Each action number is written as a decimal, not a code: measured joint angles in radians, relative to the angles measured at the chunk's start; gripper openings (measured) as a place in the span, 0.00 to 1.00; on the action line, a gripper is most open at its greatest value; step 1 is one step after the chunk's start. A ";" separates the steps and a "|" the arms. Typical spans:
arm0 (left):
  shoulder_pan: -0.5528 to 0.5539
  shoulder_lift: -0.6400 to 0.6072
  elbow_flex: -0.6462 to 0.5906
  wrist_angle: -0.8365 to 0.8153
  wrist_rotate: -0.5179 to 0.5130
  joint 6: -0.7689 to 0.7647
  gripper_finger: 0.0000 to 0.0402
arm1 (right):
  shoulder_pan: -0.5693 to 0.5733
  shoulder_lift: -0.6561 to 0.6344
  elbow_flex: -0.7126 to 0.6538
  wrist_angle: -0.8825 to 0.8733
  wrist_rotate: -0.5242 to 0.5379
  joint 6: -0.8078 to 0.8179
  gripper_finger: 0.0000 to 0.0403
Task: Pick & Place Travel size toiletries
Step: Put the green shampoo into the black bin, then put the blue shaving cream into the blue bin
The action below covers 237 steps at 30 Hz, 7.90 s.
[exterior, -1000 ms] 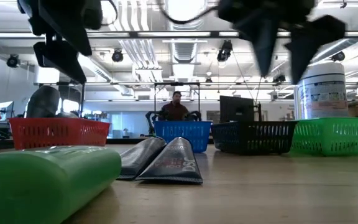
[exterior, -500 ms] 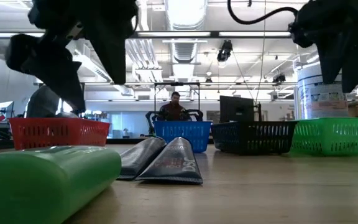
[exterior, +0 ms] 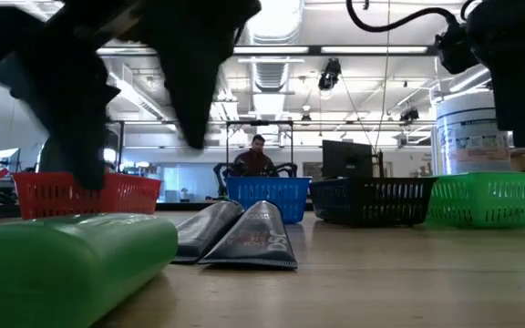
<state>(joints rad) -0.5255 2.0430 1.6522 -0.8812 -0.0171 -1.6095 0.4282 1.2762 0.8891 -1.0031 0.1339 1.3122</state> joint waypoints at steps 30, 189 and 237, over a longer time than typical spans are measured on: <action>-0.068 0.147 0.043 0.080 0.039 -0.273 0.63 | 0.016 0.000 0.006 0.011 0.026 -0.061 0.86; 0.614 -0.292 -0.263 0.324 -0.175 0.731 0.86 | -0.082 0.074 0.188 -0.036 0.514 0.071 0.82; 0.587 -0.031 0.131 -0.030 -0.383 0.603 0.31 | 0.135 -0.066 0.180 -0.253 0.520 0.200 0.74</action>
<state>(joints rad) 0.0614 2.0120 1.7831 -0.9110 -0.4004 -1.0067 0.5635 1.2099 1.0695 -1.2565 0.6534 1.5120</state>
